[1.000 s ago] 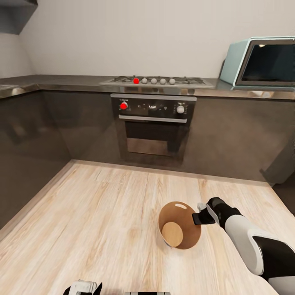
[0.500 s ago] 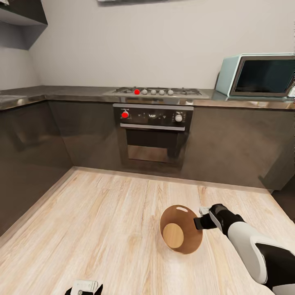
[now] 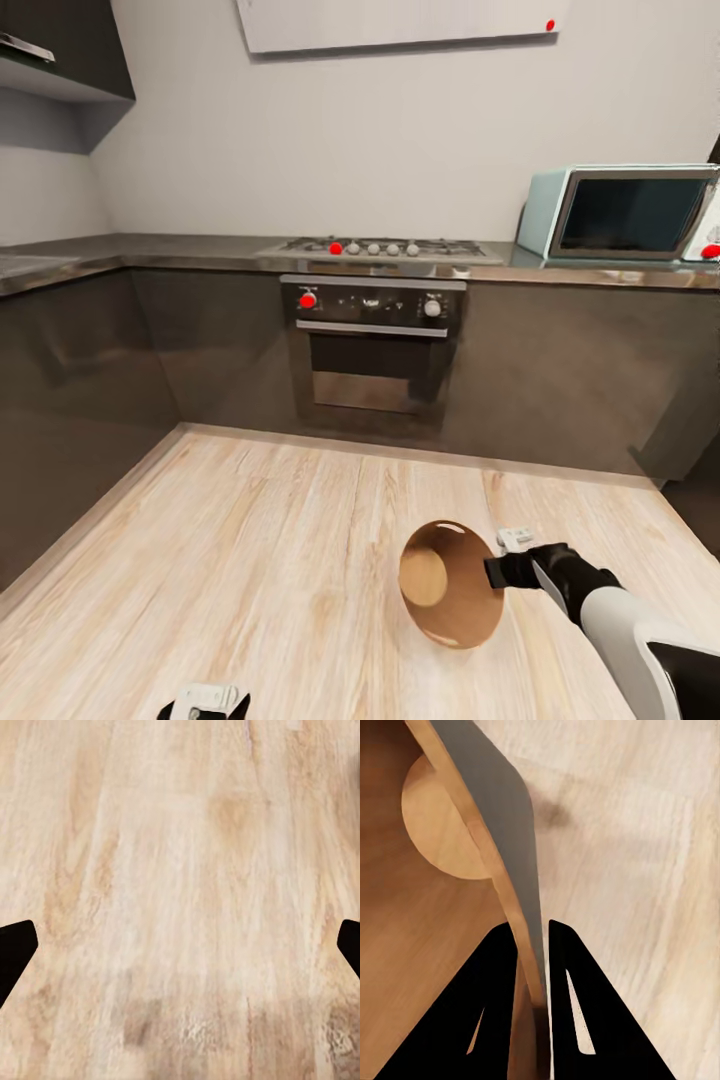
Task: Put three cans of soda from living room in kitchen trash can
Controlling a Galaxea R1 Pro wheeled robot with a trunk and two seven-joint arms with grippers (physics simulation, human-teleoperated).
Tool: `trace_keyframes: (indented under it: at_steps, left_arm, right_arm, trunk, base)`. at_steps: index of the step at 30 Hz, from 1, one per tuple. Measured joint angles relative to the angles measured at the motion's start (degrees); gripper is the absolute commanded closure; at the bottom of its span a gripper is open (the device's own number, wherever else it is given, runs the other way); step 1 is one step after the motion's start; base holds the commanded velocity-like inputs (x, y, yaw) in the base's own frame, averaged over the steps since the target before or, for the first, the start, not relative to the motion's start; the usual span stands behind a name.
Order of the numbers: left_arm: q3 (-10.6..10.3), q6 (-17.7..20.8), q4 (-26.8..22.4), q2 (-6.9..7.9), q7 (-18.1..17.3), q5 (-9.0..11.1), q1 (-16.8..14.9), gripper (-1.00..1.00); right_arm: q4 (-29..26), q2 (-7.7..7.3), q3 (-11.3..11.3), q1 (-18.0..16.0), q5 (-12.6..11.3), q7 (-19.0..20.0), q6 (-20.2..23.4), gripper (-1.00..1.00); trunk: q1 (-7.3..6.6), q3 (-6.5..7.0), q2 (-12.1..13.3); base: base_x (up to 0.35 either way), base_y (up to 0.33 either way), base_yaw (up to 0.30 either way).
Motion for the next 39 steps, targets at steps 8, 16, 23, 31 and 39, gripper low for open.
trace_keyframes:
  at_steps: [8,16,23,31,39]
  left_arm:
    - [0.01,0.13,0.03,1.45,-0.29,0.04,-0.33,-1.0]
    - [0.09,0.24,1.36,2.77,-4.28,0.16,-2.42,-1.0]
    - [0.52,0.29,1.59,4.4,-9.57,0.26,-2.84,-1.0]
    - [0.69,3.03,1.66,5.01,-11.83,0.4,-3.48,-1.0]
    - [0.71,3.46,6.73,5.2,-13.08,0.29,-5.44,-1.0]
  right_arm:
    - [-0.05,-2.81,0.56,3.63,0.33,6.04,-6.54,1.0]
    - [-0.08,-5.17,0.74,8.07,0.55,8.22,-13.82,1.0]
    - [-3.17,-6.56,0.23,12.31,-0.16,10.35,-17.39,1.0]
    - [-8.17,-6.49,-1.01,16.13,-0.93,10.39,-17.94,1.0]
    - [-8.82,-6.22,-0.7,16.7,-0.57,10.15,-17.91,1.0]
  trunk:
    - [-0.21,1.77,0.11]
    - [-0.41,3.54,0.22]
    - [-0.59,5.09,0.31]
    - [-0.8,6.87,0.41]
    - [-2.55,8.3,3.62]
  base:
    - [0.0,0.0,0.0]
    - [0.0,0.0,0.0]
    - [0.0,0.0,0.0]
    - [0.0,0.0,0.0]
    - [0.0,0.0,0.0]
